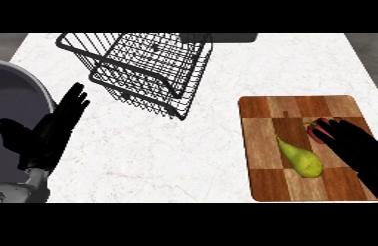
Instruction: Pick the bell pepper from the cutting board and place it in the tiered basket
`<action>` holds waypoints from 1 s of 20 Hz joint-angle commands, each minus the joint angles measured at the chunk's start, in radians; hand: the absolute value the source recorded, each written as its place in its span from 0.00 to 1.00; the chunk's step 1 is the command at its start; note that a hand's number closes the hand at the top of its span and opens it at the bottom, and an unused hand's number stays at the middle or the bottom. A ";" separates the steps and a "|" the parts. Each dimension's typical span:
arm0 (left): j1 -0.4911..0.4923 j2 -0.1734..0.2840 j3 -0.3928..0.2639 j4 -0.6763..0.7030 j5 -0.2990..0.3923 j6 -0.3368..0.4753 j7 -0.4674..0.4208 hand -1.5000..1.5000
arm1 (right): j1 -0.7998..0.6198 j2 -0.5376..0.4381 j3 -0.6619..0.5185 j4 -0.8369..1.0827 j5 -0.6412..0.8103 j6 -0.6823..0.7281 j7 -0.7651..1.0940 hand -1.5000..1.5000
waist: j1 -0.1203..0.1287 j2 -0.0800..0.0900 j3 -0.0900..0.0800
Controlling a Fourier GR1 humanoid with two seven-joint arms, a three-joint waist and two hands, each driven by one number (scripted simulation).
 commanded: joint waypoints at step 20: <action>0.038 -0.116 0.058 -0.021 -0.135 -0.060 0.049 0.50 | -0.262 0.267 -0.103 0.570 0.291 -0.209 -0.195 0.00 | 0.004 0.006 -0.009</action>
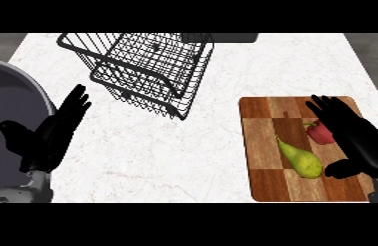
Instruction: Pick the bell pepper from the cutting board and place it in the tiered basket
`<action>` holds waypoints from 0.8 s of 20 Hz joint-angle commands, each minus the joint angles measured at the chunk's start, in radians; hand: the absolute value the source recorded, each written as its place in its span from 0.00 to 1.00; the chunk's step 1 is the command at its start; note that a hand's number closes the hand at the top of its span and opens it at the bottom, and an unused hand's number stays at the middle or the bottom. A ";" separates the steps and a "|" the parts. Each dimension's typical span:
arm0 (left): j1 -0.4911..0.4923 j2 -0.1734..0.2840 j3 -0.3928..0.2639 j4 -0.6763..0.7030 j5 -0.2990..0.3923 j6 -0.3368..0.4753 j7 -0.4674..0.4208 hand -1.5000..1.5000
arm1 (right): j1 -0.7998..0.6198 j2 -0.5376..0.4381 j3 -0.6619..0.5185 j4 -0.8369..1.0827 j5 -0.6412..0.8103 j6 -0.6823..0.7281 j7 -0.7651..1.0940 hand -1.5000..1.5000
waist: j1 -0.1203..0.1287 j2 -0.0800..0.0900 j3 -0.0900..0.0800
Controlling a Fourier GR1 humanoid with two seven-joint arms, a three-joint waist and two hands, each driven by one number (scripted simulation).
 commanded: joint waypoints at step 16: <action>-0.006 -0.080 0.044 0.037 -0.056 -0.040 0.014 0.50 | -0.105 0.053 0.028 0.239 0.253 -0.048 -0.091 1.00 | 0.003 0.008 -0.002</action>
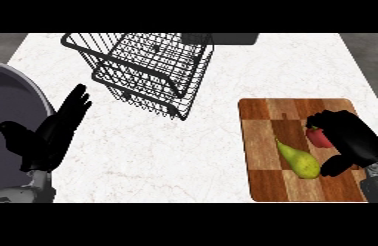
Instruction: Pick the bell pepper from the cutting board and place it in the tiered basket
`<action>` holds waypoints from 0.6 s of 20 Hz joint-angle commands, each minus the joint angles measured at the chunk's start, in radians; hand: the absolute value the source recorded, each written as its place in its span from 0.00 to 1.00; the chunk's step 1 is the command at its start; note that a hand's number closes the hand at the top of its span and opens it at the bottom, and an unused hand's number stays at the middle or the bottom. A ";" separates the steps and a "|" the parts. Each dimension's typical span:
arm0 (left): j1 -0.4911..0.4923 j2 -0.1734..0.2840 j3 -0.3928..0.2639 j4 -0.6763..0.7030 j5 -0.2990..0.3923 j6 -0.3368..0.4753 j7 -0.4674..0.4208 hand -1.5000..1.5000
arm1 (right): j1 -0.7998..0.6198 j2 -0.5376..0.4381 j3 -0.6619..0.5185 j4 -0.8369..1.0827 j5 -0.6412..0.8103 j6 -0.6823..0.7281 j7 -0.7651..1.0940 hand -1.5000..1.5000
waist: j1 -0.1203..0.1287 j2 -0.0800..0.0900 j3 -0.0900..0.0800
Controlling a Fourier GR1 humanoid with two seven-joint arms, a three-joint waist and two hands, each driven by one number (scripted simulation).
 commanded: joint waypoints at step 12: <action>-0.043 -0.007 0.041 0.067 -0.024 -0.002 0.012 0.50 | -0.098 0.243 -0.130 -0.149 -0.050 0.255 0.479 1.00 | -0.012 0.019 0.010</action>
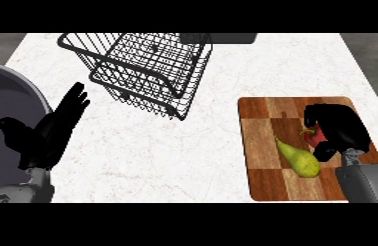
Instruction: Pick the bell pepper from the cutting board and place it in the tiered basket
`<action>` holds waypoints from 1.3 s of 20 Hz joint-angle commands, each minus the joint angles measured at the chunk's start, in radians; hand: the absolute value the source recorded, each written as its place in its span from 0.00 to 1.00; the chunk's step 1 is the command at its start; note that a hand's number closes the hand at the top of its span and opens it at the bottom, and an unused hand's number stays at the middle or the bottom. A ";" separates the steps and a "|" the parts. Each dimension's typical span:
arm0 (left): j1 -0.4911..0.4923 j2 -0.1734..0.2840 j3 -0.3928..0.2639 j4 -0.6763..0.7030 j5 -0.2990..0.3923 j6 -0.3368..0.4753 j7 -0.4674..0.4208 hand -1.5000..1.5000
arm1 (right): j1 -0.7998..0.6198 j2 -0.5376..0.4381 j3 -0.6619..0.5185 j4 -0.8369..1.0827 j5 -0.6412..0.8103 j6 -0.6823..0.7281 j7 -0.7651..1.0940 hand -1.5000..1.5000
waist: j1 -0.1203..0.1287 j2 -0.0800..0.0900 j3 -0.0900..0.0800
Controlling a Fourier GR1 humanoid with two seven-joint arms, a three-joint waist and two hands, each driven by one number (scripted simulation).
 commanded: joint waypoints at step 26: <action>0.024 -0.053 0.009 0.029 -0.042 -0.036 -0.016 0.50 | -0.640 0.381 0.162 -0.315 -0.255 0.026 0.562 1.00 | 0.026 0.016 0.004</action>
